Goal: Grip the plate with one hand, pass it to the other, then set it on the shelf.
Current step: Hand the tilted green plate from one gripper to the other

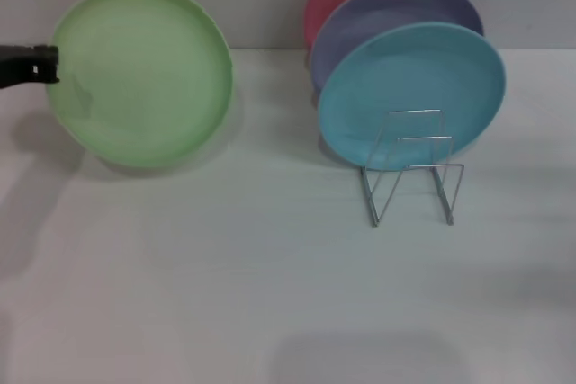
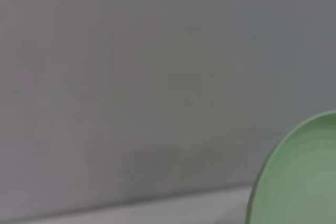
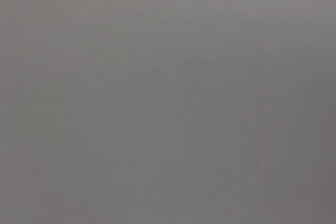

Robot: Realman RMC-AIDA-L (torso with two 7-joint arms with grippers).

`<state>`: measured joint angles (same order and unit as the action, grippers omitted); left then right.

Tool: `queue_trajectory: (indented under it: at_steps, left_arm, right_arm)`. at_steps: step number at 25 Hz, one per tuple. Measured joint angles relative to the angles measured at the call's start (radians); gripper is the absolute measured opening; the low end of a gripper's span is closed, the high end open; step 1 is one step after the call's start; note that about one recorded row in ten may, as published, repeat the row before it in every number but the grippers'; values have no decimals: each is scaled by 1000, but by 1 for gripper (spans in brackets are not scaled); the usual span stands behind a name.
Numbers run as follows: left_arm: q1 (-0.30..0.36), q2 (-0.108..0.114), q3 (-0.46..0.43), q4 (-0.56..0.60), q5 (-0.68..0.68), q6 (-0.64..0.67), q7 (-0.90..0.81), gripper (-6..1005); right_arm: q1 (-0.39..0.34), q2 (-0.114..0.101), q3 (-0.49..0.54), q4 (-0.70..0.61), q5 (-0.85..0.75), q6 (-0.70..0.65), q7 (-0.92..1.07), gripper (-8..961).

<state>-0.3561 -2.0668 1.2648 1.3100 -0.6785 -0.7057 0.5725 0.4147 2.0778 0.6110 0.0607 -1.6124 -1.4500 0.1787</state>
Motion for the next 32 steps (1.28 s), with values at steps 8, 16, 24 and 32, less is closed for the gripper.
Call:
queue_trajectory:
  at_steps: [8, 16, 24, 32]
  left_arm:
    - [99, 0, 155, -5, -18, 382, -1, 30]
    - [193, 6, 403, -52, -32, 776, -55, 29]
    - [308, 8, 626, -73, -21, 1097, -219, 29]
    - [364, 8, 777, -172, 6, 1328, -331, 28]
  right_arm:
    - [-1, 1, 0, -1, 0, 25, -1, 735]
    - [-5, 1, -2, 1, -1, 19, -1, 736]
    - [-6, -1, -5, -2, -4, 17, -2, 735]
    - [-10, -1, -5, -2, -78, 15, -2, 734]
